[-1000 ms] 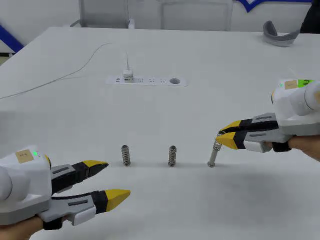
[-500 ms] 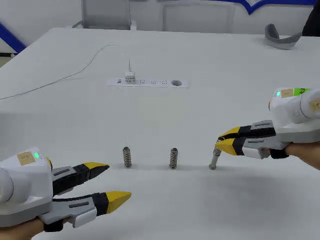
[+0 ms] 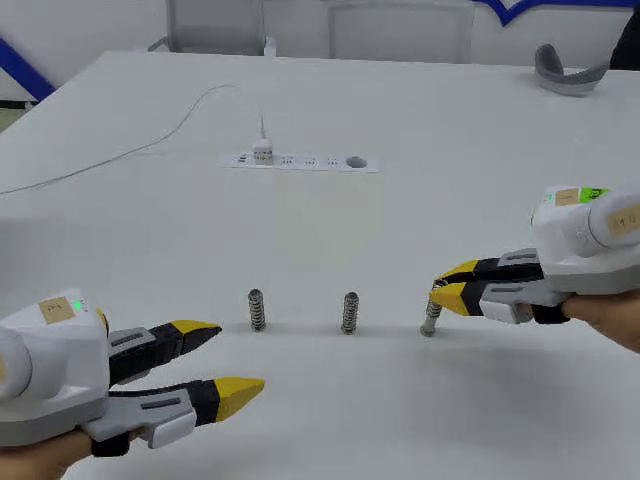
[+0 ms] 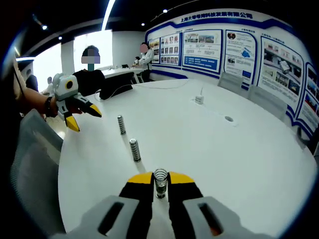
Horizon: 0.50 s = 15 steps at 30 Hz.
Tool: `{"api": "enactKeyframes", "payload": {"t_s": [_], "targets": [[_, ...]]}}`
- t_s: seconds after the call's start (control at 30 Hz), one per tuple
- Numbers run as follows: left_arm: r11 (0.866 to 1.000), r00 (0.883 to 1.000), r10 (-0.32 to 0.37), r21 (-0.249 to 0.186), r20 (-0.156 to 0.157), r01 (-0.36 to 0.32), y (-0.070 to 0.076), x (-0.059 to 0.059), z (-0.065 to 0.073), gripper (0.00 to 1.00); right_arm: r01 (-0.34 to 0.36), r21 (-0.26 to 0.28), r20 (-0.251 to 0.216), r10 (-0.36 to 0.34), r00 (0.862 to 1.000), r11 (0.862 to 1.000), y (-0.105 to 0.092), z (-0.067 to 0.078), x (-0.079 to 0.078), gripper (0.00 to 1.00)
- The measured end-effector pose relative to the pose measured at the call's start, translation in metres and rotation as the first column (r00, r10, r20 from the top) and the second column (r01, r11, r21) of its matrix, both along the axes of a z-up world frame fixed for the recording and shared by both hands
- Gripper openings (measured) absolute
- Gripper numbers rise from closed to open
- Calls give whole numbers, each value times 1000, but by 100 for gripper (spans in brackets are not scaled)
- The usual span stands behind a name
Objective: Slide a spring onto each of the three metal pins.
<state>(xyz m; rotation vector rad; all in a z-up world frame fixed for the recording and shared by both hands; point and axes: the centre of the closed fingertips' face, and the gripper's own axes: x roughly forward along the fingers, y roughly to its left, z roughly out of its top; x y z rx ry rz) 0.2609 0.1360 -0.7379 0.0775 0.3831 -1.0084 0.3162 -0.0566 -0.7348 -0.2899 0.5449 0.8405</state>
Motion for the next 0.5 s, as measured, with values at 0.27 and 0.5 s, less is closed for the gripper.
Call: {"api": "enactKeyframes", "payload": {"t_s": [0.27, 0.5], "targets": [[1000, 1000, 7, -1, 1, -7, 2, 0, 0, 49, 8, -2, -4, -8, 1000, 1000, 0, -5, 1, 12], [1000, 1000, 8, -4, 3, -8, 2, 0, 1, 49, 15, -3, -3, -15, 1000, 1000, -1, -9, 2, 12]]}}
